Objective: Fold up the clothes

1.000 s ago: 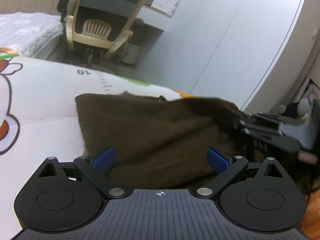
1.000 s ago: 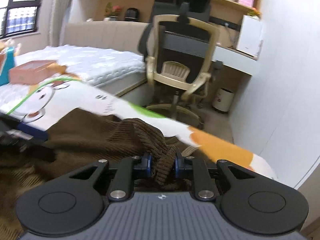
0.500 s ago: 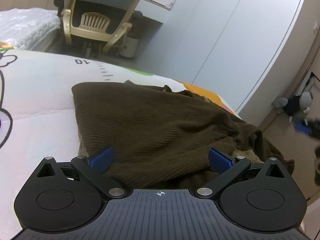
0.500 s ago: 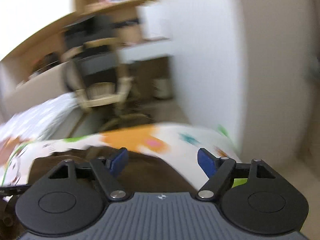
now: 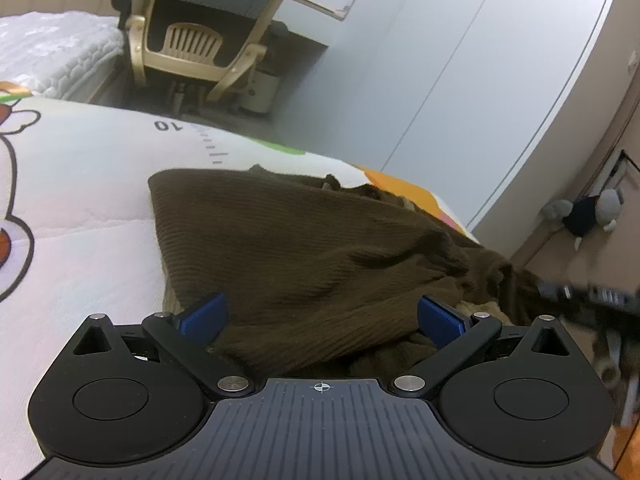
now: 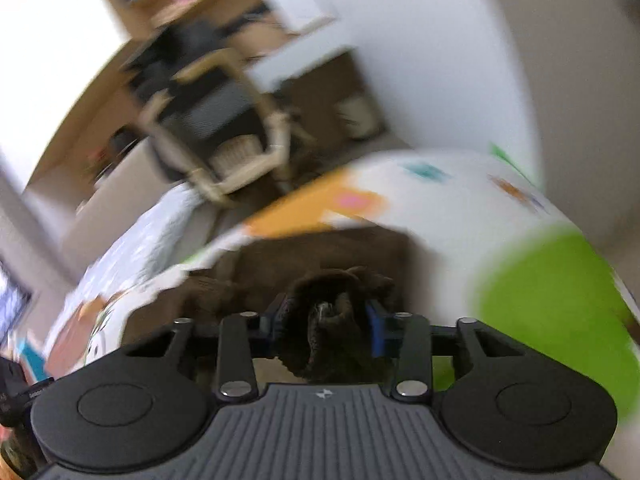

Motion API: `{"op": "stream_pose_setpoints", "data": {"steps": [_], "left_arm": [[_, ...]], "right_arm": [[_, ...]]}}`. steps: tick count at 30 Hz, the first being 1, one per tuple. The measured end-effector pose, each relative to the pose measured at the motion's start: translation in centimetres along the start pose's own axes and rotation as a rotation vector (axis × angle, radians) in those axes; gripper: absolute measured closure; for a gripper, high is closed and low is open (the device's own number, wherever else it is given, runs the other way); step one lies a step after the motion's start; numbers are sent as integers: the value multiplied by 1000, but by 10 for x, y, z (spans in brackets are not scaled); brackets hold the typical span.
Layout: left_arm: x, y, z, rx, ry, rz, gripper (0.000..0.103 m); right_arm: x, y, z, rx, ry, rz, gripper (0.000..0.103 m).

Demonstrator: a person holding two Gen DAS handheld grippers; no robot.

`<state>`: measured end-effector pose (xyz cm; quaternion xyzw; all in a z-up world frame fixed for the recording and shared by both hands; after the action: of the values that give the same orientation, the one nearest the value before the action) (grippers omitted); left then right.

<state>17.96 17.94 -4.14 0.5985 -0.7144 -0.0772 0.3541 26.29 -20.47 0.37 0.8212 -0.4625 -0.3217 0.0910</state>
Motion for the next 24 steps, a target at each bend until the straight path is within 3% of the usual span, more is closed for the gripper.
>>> {"op": "stream_pose_setpoints", "data": {"steps": [2, 6, 9, 11, 12, 14, 16, 20, 24], "left_arm": [[-1, 6, -2, 10, -3, -5, 0], [-3, 20, -6, 35, -7, -12, 0], [-2, 34, -6, 50, -28, 0, 0], [0, 42, -5, 57, -43, 7, 0], [1, 44, -4, 59, -52, 10, 0], [2, 43, -3, 56, -49, 21, 0], [5, 39, -3, 51, -44, 34, 0], [15, 25, -1, 26, -35, 64, 0], [21, 18, 1, 4, -26, 72, 0]], "right_arm": [[-44, -16, -16, 9, 110, -65, 84], [-134, -35, -33, -19, 293, -202, 84], [-162, -27, -36, -10, 397, -215, 82], [-153, -13, -33, 23, 452, -133, 69], [-143, -6, -28, 47, 503, -33, 62], [-126, 3, -6, 65, 618, 137, 37], [-107, 11, 23, 43, 721, 251, 33], [-84, 2, 68, -84, 733, 286, 29], [-59, -37, 57, -90, 696, 353, 30]]}}
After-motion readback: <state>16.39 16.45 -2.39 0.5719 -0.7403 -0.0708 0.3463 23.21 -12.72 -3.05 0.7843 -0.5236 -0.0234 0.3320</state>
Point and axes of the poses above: each gripper's, at about its wrist camera, not at the fingertips, and y roughly against the way its jaws point, x to its right, z to its underside, the point moved 3 cm from there along -y, roughly the way its jaws point, and after that the axes turned 2 degrees about x, right-handed, at the moved point
